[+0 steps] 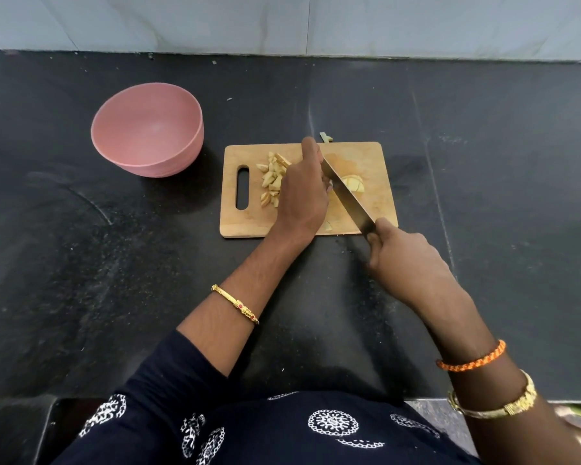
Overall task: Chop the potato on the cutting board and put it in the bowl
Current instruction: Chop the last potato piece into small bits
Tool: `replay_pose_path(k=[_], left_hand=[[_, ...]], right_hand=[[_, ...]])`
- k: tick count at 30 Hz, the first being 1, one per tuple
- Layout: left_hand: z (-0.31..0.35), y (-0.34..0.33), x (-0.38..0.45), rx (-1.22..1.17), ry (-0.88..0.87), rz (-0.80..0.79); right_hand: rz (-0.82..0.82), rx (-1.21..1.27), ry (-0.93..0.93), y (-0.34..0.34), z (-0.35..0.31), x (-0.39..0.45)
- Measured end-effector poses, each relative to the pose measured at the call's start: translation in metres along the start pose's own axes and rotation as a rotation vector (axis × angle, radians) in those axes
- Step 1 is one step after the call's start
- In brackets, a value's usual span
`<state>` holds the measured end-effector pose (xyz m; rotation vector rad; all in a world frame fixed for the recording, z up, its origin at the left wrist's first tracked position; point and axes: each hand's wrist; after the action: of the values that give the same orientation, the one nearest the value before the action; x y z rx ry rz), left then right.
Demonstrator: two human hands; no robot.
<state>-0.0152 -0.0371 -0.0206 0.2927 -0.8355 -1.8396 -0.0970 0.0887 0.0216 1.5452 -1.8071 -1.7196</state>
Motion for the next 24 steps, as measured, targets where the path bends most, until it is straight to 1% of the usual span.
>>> replay_pose_path(k=[2,5,7,10,12,16,19,24], left_hand=[[0.0,0.0,0.0,0.016,-0.004,-0.008],[0.001,0.003,0.001,0.026,-0.01,-0.038],[0.003,0.005,0.003,0.038,-0.013,-0.083],[0.004,0.005,0.006,0.104,-0.04,-0.17],[0.004,0.004,0.006,0.133,-0.064,-0.197],[0.002,0.0,0.008,0.162,-0.084,-0.182],[0.002,-0.001,0.01,0.175,-0.087,-0.2],[0.002,0.0,0.012,0.192,-0.058,-0.194]], right_hand=[[0.048,0.044,0.022,-0.001,0.01,-0.008],[0.213,0.169,0.041,0.0,0.02,-0.012],[0.245,0.232,0.006,0.003,0.025,-0.008],[0.223,0.273,-0.018,0.004,0.025,-0.002],[0.219,0.284,-0.017,0.002,0.023,0.0],[0.227,0.331,-0.074,0.0,0.022,0.006],[0.197,0.319,-0.111,0.0,0.023,0.01],[0.141,0.301,-0.083,-0.006,0.017,0.009]])
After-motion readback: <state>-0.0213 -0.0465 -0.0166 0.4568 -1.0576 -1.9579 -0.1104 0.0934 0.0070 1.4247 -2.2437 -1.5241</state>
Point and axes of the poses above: each hand's wrist, its own x-axis towards the middle knuckle, its own y-axis out of the back of the hand, z = x × y, and after that the axes turned 3 degrees about -z, right-handed
